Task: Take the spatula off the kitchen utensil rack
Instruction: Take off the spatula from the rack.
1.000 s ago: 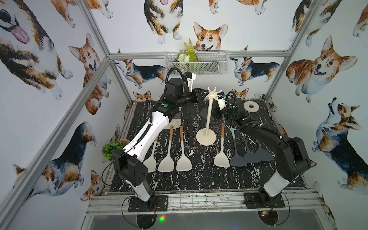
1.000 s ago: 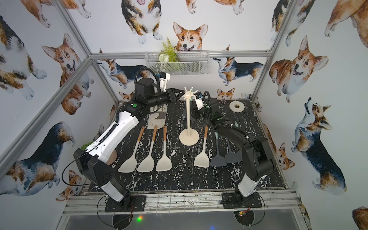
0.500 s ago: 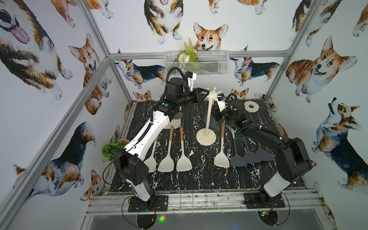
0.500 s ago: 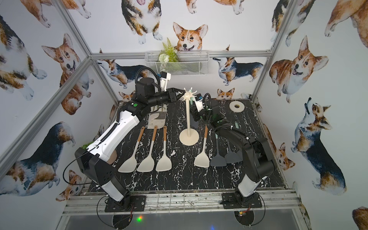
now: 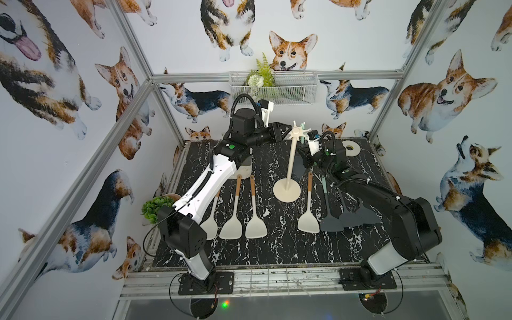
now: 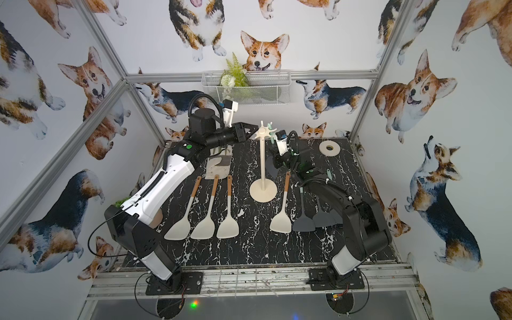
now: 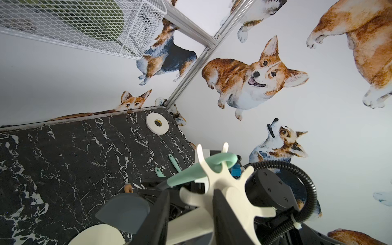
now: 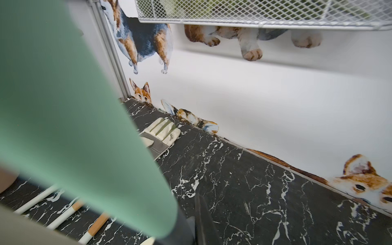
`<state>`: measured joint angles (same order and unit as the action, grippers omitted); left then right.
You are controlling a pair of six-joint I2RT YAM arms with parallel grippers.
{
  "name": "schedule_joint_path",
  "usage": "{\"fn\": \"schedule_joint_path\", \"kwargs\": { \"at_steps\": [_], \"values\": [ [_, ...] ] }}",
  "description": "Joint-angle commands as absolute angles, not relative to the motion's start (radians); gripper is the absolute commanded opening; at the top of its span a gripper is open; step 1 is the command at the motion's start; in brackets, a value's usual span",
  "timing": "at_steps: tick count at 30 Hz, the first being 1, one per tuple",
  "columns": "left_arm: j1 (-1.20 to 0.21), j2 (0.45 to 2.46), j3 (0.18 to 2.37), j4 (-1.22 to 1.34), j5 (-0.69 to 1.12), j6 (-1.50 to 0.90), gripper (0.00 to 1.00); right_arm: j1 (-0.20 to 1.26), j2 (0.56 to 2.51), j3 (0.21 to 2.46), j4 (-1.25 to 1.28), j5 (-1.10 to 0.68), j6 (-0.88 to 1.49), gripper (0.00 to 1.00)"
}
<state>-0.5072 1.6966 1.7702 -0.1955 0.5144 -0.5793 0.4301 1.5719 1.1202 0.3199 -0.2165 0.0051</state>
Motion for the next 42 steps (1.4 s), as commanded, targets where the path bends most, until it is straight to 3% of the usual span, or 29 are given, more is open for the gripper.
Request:
{"fn": "schedule_joint_path", "kwargs": {
  "at_steps": [1, 9, 20, 29, 42],
  "values": [
    [-0.508, 1.704, 1.759, -0.311, 0.504, -0.565, 0.37, 0.409, 1.549, 1.136, 0.402, -0.186, 0.108, 0.0],
    [-0.507, 1.704, 1.755, -0.306, 0.503, -0.568, 0.32, 0.394, 1.546, 1.18, 0.304, -0.266, 0.11, 0.0],
    [-0.502, 1.665, 1.738, -0.295, 0.479, -0.553, 0.36, 0.399, 1.579, 1.166, 0.305, -0.291, 0.126, 0.0],
    [-0.499, 1.638, 1.753, -0.235, 0.495, -0.582, 0.48, 0.402, 1.625, 1.135, 0.414, -0.306, 0.262, 0.0],
    [-0.499, 1.715, 1.841, -0.194, 0.504, -0.631, 0.56, 0.434, 1.64, 1.134, 0.435, -0.291, 0.268, 0.0]
  ]
}}
